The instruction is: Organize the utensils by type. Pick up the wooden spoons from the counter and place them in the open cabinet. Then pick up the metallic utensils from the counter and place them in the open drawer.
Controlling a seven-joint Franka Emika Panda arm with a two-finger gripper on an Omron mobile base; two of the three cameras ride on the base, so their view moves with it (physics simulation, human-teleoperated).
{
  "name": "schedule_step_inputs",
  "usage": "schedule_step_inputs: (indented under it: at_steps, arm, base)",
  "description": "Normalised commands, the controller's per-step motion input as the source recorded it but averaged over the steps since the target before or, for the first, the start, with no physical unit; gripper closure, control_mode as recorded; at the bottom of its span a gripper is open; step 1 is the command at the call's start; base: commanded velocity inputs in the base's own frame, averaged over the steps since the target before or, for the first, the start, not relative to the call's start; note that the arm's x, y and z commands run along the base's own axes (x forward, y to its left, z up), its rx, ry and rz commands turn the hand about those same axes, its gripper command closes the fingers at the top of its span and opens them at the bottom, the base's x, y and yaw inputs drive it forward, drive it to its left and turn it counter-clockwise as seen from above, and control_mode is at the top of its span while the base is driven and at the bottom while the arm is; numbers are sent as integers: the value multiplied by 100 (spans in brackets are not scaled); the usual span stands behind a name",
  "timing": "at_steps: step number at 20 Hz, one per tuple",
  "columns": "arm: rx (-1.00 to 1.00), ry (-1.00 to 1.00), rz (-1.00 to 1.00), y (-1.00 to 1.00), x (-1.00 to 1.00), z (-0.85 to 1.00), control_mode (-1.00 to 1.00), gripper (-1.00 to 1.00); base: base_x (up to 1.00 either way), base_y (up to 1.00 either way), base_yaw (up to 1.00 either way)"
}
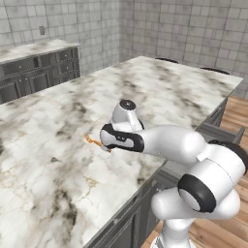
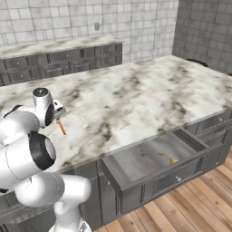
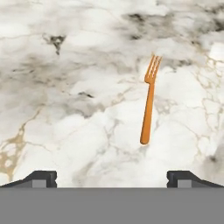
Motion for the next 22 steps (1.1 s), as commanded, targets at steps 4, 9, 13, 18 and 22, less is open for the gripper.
schedule_step_inputs:
  at_steps: [4,9,13,18,22]
  arm:
    - [-3,0,-4,17,30,-22,-100,-100]
    - [-2,0,-4,15,37,-19,-100,-100]
    - [0,0,-5,9,42,-26,-100,-100]
    - [0,0,-5,8,44,-34,-100,-100]
    - [0,2,-5,14,43,-36,-100,-100]
  base:
    - [0,0,0]
    - [0,0,0]
    - [0,0,0]
    - [0,0,0]
    - [0,0,0]
